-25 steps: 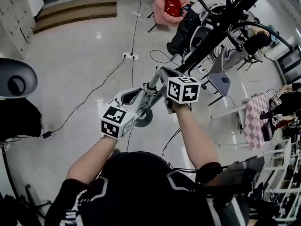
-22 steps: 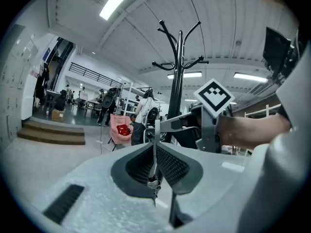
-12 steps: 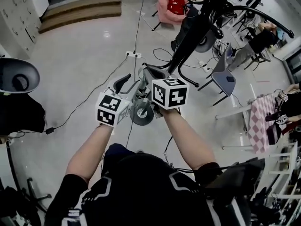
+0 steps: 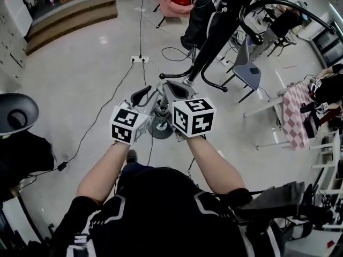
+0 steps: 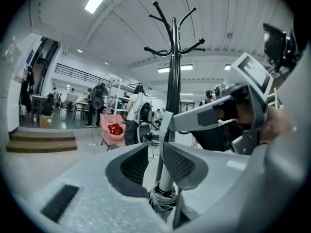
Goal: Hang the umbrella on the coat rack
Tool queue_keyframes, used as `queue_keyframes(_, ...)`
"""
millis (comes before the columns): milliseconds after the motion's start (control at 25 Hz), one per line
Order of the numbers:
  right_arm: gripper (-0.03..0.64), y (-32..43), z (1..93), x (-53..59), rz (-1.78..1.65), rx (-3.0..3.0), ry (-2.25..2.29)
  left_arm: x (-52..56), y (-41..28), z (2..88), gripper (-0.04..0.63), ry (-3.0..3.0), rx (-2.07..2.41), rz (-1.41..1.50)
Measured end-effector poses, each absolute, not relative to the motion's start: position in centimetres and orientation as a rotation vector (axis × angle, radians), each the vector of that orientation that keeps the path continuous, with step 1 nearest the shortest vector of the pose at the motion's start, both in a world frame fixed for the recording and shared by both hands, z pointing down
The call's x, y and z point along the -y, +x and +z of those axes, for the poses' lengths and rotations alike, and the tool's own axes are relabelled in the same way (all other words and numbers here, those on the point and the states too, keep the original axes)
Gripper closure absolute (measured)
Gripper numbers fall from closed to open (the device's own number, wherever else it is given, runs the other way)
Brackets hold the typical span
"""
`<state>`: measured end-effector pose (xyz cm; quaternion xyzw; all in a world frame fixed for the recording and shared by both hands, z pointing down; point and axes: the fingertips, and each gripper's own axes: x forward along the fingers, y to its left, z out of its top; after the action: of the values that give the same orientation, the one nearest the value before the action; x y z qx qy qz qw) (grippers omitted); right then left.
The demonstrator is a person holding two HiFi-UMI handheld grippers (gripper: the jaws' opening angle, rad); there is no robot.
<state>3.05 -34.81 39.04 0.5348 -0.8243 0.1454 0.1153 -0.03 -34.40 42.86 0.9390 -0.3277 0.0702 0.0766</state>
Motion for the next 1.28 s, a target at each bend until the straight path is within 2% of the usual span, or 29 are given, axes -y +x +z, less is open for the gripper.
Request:
queue_keyframes(520,0.609,3.2,41.1,36.1,0.490,2.279,1.808,37.3,0.9,44.0,0.580,2.901,0.711,0.212)
queue_keyframes(1280,0.609,6.1,42.4,38.0,0.503,2.168,2.087,41.2,3.6,44.7,0.583,2.977,0.543,0.262)
